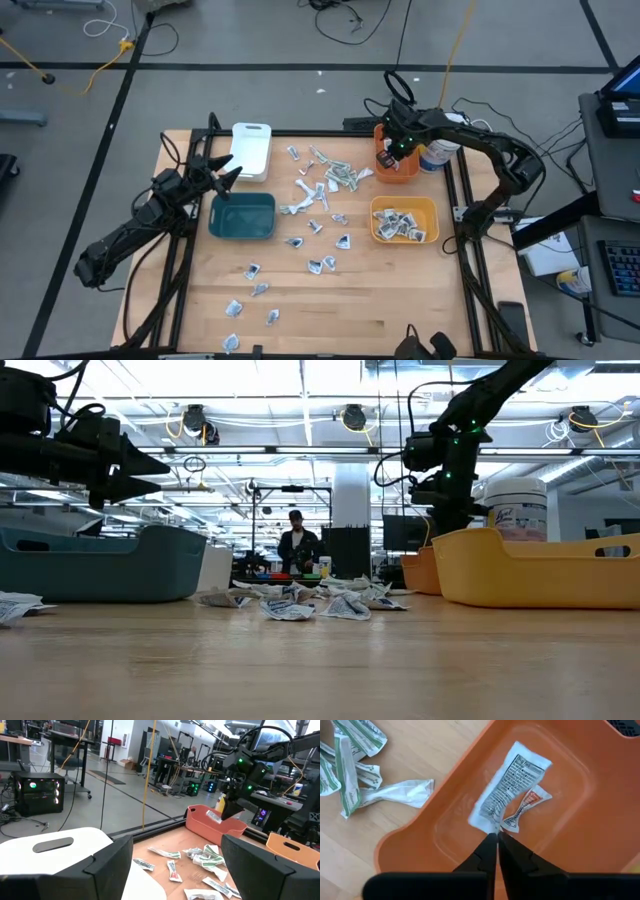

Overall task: Pick & Place First Aid Supplies
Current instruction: Put the antibiotic ointment into the orange bin

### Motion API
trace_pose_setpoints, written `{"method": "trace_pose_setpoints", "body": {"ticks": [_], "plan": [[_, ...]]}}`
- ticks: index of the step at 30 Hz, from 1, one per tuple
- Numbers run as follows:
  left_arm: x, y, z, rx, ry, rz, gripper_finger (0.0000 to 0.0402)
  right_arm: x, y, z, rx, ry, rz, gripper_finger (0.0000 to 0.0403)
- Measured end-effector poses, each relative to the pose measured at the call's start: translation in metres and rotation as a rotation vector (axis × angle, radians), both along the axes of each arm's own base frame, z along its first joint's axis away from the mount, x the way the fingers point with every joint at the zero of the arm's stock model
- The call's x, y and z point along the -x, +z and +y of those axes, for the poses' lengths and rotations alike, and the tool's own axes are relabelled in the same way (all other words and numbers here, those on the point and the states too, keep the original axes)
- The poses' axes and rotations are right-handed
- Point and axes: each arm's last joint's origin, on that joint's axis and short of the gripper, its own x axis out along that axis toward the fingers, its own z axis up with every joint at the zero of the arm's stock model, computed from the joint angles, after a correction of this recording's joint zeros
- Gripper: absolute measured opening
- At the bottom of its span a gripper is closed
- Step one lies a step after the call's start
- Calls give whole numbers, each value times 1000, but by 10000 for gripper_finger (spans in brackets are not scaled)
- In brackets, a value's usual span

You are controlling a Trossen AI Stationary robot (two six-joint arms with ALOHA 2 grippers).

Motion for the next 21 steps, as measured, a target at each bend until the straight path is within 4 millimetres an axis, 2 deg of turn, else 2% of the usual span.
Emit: {"method": "trace_pose_setpoints", "body": {"ticks": [8, 12, 16, 21], "plan": [[0, 0, 0, 0, 0, 0, 306, 0, 0, 0, 9, 71, 13, 125], [0, 0, 0, 0, 0, 0, 306, -3, 0, 1, 42, 208, 28, 168], [0, 0, 0, 0, 0, 0, 306, -9, 1, 4, 91, 400, 52, 187], [0, 0, 0, 0, 0, 0, 306, -17, 2, 9, 164, 669, 90, 187]]}}
